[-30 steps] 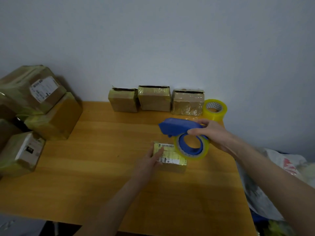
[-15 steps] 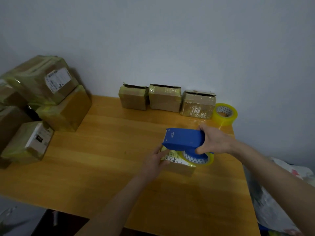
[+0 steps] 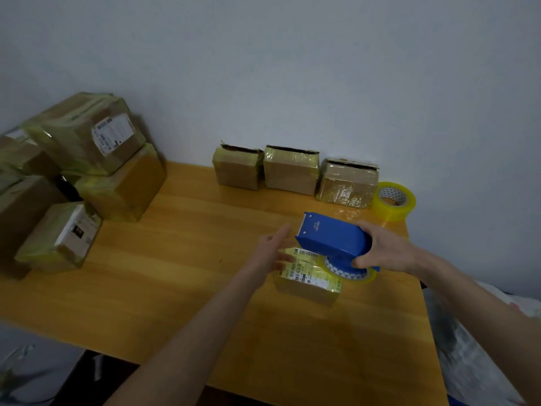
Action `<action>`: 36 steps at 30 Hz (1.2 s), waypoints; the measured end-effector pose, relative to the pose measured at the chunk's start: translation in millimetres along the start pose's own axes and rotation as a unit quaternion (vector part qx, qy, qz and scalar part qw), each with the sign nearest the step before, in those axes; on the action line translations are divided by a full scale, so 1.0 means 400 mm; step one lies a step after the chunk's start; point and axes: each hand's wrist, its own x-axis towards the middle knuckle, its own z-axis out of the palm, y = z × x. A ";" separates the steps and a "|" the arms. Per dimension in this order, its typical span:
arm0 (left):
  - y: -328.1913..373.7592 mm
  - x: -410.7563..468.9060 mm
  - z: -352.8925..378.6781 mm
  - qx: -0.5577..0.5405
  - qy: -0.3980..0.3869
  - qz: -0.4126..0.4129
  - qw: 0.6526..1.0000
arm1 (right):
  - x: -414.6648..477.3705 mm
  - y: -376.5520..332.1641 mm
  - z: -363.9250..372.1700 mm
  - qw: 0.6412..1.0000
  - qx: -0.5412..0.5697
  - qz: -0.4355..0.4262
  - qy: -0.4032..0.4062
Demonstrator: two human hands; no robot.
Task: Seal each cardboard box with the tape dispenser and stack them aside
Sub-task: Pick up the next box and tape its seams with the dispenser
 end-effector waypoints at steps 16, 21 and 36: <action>0.026 0.009 0.023 -0.032 0.011 -0.054 0.998 | -0.012 0.016 -0.005 1.000 0.020 -0.019 -0.009; 0.028 0.011 0.029 0.094 0.078 0.010 0.992 | -0.005 0.000 -0.004 0.999 -0.002 -0.034 -0.013; 0.043 0.054 -0.034 0.137 0.146 0.032 0.979 | -0.011 -0.052 -0.040 0.997 -0.060 -0.043 0.030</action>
